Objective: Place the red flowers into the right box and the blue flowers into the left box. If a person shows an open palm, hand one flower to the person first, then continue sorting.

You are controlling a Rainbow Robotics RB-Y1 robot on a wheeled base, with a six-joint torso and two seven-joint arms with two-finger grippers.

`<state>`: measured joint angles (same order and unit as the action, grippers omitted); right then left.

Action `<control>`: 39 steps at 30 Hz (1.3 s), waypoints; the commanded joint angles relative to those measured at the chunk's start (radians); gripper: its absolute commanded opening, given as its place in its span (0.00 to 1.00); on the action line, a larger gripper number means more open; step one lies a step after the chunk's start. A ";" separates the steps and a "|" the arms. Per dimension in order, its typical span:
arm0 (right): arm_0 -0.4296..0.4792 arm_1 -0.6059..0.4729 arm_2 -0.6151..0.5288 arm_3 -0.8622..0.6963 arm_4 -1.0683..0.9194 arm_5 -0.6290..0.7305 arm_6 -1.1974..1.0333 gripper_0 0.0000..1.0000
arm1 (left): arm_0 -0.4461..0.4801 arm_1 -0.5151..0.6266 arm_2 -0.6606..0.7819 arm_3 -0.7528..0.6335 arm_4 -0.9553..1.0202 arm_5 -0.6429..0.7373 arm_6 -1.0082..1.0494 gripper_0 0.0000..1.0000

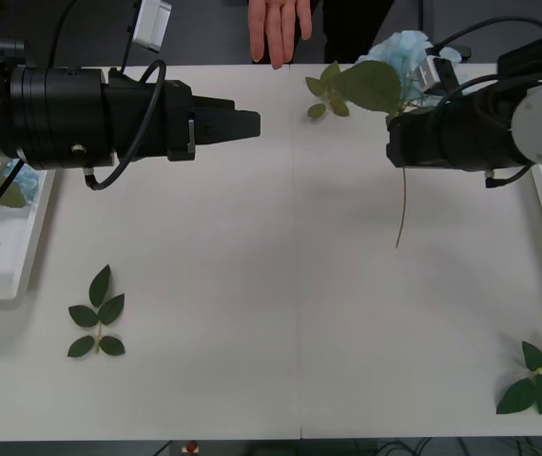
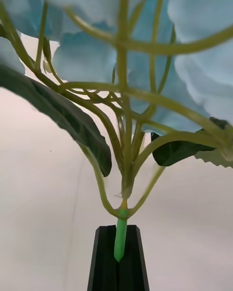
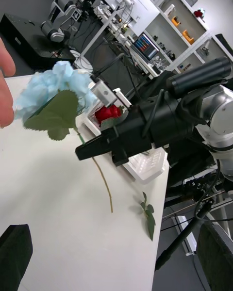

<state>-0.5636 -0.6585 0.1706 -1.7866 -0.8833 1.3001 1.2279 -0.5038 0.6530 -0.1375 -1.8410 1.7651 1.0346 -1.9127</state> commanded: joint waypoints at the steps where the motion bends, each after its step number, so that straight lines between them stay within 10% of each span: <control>1: 0.016 -0.015 -0.043 -0.031 -0.014 -0.053 0.127 0.00 | 0.016 -0.015 0.030 -0.030 0.007 -0.007 -0.045 0.98; 25: -0.027 0.154 -0.074 -0.030 -0.240 -0.756 0.326 0.00 | 0.017 -0.015 0.030 -0.030 0.007 -0.007 -0.046 0.98; 39: -0.102 0.201 -0.075 -0.030 -0.364 -0.868 0.610 0.00 | 0.019 -0.016 0.030 -0.032 0.007 -0.007 -0.048 0.98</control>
<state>-0.5980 -0.4956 0.1049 -1.7866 -1.2344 0.4526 1.7786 -0.5025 0.6526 -0.1341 -1.8410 1.7651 1.0346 -1.9156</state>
